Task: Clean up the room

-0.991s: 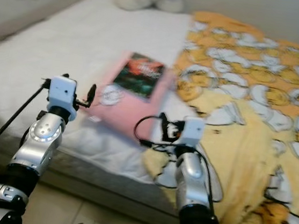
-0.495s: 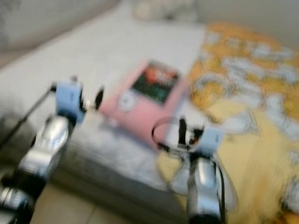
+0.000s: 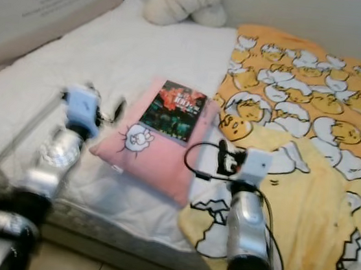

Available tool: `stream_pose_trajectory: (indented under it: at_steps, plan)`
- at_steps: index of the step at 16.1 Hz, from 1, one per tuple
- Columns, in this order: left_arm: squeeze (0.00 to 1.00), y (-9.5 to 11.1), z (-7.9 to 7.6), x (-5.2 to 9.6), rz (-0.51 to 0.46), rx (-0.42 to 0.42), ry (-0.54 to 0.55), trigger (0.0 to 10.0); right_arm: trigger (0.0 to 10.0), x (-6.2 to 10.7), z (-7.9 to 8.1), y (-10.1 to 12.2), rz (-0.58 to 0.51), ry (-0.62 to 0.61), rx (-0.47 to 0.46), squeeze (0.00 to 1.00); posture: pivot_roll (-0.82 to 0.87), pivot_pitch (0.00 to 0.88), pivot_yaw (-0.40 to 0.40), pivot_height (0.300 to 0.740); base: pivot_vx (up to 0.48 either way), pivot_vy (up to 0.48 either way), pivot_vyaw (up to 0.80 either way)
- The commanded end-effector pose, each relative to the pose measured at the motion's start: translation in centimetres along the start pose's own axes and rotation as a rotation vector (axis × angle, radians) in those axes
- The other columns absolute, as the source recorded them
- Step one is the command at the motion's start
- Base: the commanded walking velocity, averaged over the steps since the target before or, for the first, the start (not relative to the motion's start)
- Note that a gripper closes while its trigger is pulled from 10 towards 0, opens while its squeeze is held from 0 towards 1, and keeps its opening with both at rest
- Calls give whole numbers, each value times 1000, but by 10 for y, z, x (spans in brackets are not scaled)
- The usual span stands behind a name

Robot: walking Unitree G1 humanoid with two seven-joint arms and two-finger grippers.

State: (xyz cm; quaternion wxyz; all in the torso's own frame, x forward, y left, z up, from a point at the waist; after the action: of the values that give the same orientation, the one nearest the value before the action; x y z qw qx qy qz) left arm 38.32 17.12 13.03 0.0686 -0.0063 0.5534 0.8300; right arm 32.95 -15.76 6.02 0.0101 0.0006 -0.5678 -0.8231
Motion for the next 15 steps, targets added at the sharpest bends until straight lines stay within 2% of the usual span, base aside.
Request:
stream_pose_trajectory:
  at_steps: [1,2,3,4,5,6,8,9,10,11,13,15]
  plan:
    - [0,5,-4,-12,21,52,-46,10000,10000,6,-12,8,-26,-22,34,0,72,0,-14,740,0,0,0]
    - [0,6,-3,-14,26,46,-50,10000,10000,8,-13,8,-29,-23,35,0,72,0,-14,740,0,0,0]
    - [0,11,1,-26,47,17,-64,10000,10000,18,-20,8,-33,-53,33,0,21,0,-1,740,0,0,0]
    - [0,22,-1,-37,39,21,-100,10000,10000,28,-25,9,-38,-81,41,0,-19,0,11,740,0,0,0]
    - [0,27,-3,-40,31,23,-115,10000,10000,33,-26,11,-42,-86,46,0,-31,0,13,740,0,0,0]
    - [0,34,-8,-44,7,-1,-125,10000,10000,46,-29,13,-48,-96,56,0,-82,0,27,740,0,0,0]
    - [0,35,-16,-47,21,-41,-124,10000,10000,62,-33,10,-31,-119,64,0,-132,0,32,740,0,0,0]
    - [0,30,-20,-47,55,-54,-111,10000,10000,78,-33,7,-7,-133,71,0,-166,0,34,740,0,0,0]
    - [0,28,-21,-46,68,-49,-104,10000,10000,84,-32,6,1,-134,73,0,-173,0,34,740,0,0,0]
    - [0,27,-23,-46,74,-7,-96,10000,10000,94,-28,6,18,-118,94,0,-199,18,38,740,0,0,0]
    - [0,28,-27,-47,72,22,-110,10000,10000,107,-28,8,47,-124,100,0,-211,38,31,740,0,0,0]
    - [0,17,-27,-44,134,58,-115,10000,10000,117,-28,7,79,-131,97,0,-217,47,27,740,0,0,0]
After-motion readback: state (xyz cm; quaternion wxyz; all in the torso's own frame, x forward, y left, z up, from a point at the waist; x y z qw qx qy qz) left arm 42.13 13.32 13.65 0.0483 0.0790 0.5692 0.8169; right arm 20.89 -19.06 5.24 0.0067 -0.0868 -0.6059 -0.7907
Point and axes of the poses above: a point about 5 cm out from each wrist's last joint towards the gripper, its own x axis pointing back from the gripper into the wrist, its own y axis along the axis of the wrist's last joint, z = x × y, the point moved 3 cm from there along -x, pointing out of the wrist towards the gripper, and after that the axes turned 11 degrees about -x, right-handed, at the moved point
